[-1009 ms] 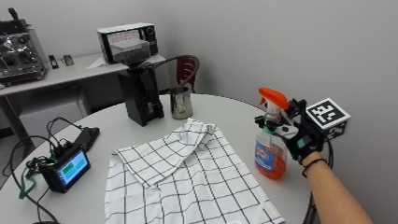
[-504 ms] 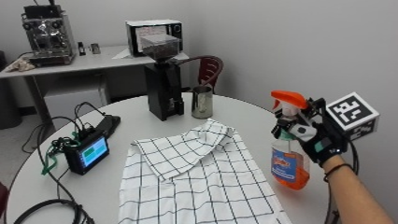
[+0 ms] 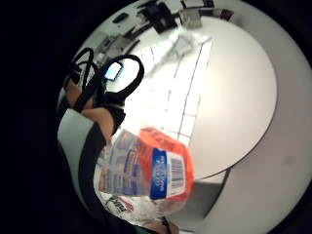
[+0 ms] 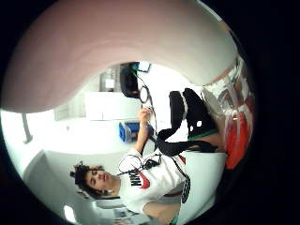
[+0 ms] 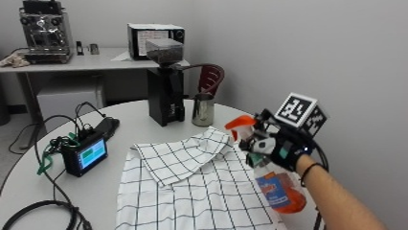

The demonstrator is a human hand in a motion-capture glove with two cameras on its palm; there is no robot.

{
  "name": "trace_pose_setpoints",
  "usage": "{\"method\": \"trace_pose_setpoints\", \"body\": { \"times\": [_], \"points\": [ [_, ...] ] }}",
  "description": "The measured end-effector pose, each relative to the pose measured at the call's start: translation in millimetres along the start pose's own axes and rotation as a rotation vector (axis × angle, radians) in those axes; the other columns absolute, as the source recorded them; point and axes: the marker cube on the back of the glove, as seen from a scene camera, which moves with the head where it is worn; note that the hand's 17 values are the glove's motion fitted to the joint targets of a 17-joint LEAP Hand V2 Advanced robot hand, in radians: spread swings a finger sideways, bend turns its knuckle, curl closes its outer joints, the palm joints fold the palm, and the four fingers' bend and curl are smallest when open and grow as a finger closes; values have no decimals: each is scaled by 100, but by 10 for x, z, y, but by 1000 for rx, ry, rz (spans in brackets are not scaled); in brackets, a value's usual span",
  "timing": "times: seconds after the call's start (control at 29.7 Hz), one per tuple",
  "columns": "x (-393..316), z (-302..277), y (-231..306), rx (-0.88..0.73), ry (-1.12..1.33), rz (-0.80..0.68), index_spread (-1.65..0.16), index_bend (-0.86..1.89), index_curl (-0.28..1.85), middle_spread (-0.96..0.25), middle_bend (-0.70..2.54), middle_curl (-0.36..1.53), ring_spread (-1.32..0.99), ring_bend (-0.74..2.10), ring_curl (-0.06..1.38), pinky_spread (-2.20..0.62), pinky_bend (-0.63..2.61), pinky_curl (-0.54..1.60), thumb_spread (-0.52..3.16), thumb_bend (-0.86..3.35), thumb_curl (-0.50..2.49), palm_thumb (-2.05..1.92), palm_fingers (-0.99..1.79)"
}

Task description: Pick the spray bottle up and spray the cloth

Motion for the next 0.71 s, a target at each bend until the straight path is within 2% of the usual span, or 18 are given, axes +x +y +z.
{"method": "trace_pose_setpoints", "body": {
  "times": [0.1, 0.24, 0.3, 0.54, 0.71],
  "points": [
    [108, 120, -99, -39, -13, 9, -24, 7, 17, -9, 62, 45, -10, 68, 40, 9, 26, 34, 116, -1, 40, 82, 113],
    [-370, -338, -118, 64, -25, -61, -22, 7, 17, -8, 62, 45, -10, 68, 41, 9, 26, 35, 117, -1, 41, 84, 113],
    [-599, -386, -106, 76, -8, -76, -22, 7, 17, -8, 63, 45, -10, 68, 41, 9, 26, 35, 117, -1, 41, 84, 113],
    [-416, 117, -231, -71, 94, -2, -22, 7, 17, -8, 63, 46, -10, 69, 41, 8, 27, 36, 117, -1, 42, 84, 114],
    [-895, -355, -175, 20, 96, -71, -22, 6, 17, -8, 63, 46, -9, 69, 41, 9, 27, 36, 118, -1, 42, 85, 113]
  ]
}}
